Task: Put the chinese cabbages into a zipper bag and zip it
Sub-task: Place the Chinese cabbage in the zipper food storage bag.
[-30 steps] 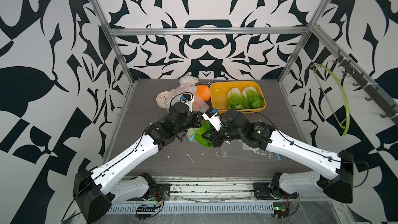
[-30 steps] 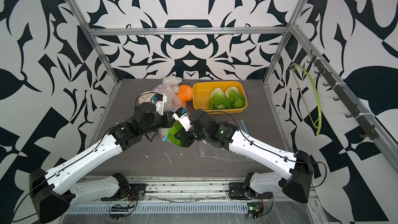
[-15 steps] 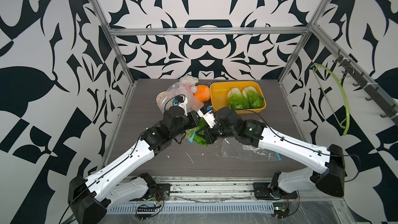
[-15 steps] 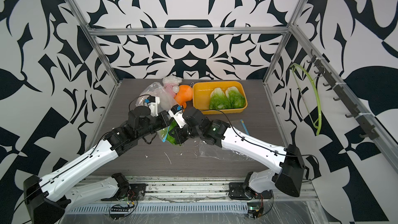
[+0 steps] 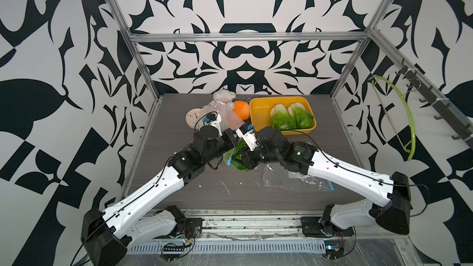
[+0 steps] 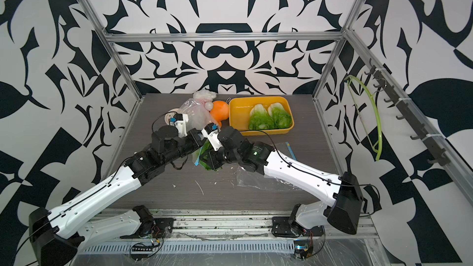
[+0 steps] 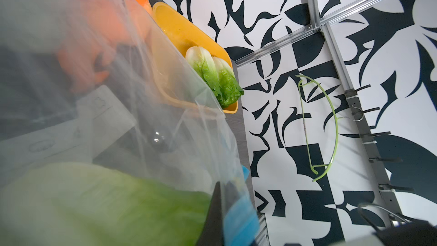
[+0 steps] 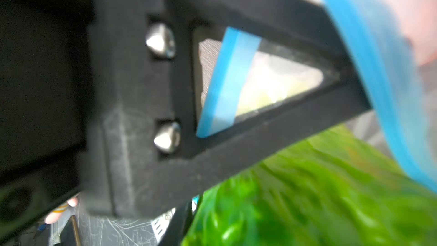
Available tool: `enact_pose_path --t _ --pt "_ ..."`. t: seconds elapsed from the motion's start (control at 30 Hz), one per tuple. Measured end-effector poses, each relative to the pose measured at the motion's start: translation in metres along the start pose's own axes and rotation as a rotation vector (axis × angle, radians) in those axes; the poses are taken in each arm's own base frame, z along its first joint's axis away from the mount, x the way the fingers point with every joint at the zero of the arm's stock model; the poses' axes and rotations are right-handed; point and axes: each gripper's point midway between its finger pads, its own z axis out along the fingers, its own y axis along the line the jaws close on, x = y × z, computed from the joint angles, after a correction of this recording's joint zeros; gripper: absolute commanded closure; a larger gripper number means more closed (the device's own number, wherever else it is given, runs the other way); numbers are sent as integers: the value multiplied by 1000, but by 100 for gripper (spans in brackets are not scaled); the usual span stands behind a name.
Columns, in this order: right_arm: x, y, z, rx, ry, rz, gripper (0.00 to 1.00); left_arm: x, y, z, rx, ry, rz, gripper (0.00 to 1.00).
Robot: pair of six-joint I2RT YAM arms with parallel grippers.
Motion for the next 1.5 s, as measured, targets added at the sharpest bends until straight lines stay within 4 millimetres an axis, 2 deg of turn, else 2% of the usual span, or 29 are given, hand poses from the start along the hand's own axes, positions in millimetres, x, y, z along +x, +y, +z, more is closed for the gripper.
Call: enact_pose_path --t 0.1,0.33,0.73,0.97,1.33,1.5 --pt "0 0 0 2 1 5 72 1 3 1 -2 -2 -15 100" --pt "0 0 0 1 1 16 59 0 3 1 2 -12 -44 100" --pt "-9 8 -15 -10 -34 15 50 -6 0 2 25 -48 -91 100" --pt "-10 10 -21 -9 -32 23 41 -6 1 3 32 -55 -113 100" --pt "-20 17 -39 -12 -68 19 37 -9 3 4 38 -78 -165 100" --pt "-20 14 -45 14 -74 21 37 -13 3 3 39 -94 -181 100"
